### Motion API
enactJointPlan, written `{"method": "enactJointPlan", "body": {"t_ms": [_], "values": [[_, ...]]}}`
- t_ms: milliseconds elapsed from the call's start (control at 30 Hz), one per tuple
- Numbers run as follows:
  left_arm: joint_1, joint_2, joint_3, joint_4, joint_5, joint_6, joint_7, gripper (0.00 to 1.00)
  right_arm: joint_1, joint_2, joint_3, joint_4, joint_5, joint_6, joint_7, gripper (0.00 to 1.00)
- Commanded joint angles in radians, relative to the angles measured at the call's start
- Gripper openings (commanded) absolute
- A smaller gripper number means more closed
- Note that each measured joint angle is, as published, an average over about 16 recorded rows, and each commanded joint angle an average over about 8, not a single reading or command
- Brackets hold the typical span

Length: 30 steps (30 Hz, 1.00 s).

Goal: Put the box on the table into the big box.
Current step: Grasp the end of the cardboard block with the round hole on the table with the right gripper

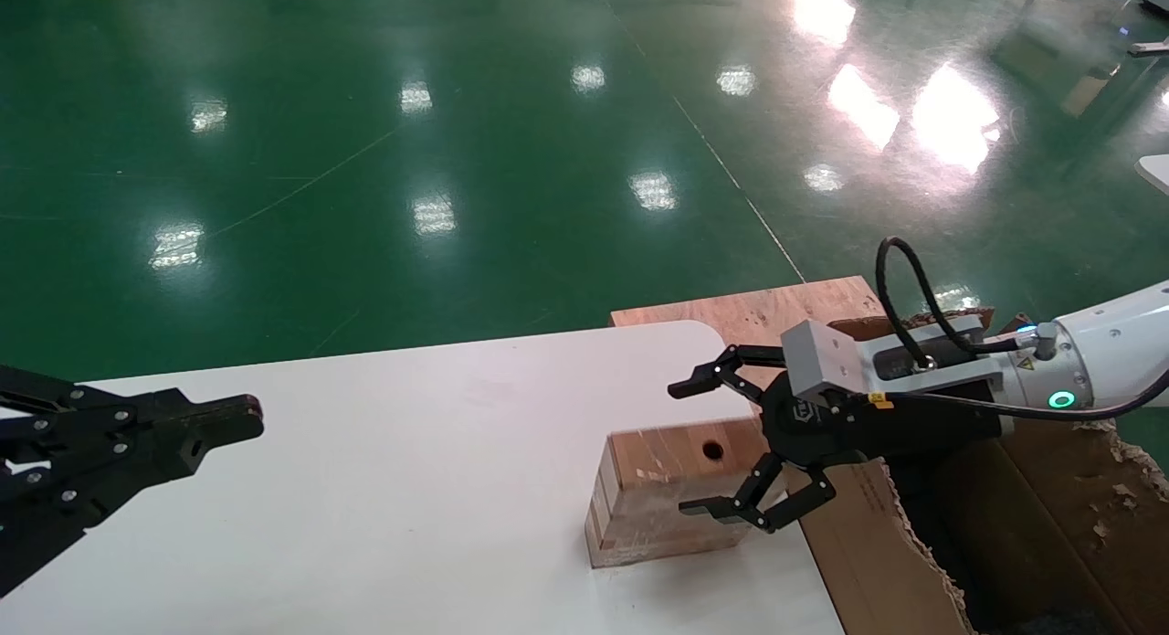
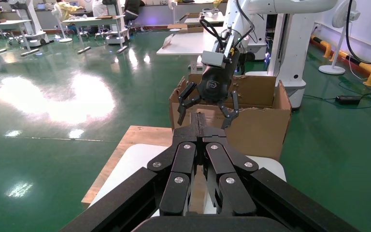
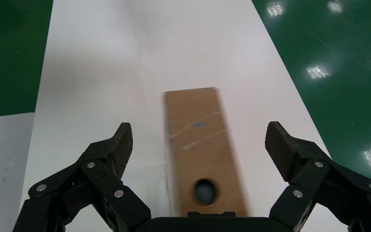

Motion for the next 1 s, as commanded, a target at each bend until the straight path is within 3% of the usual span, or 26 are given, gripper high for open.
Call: {"method": "enactJointPlan", "body": {"t_ms": [33, 1000], "values": [[0.0, 0.0, 0.0, 0.0, 0.0, 0.0, 0.0, 0.0, 0.006, 0.0, -0.016, -0.003, 0.014, 0.0, -0.005, 1.0], [0.0, 0.0, 0.001, 0.0, -0.001, 0.0, 0.0, 0.0, 0.069, -0.053, -0.215, -0.122, 0.101, 0.002, -0.089, 1.0]]}}
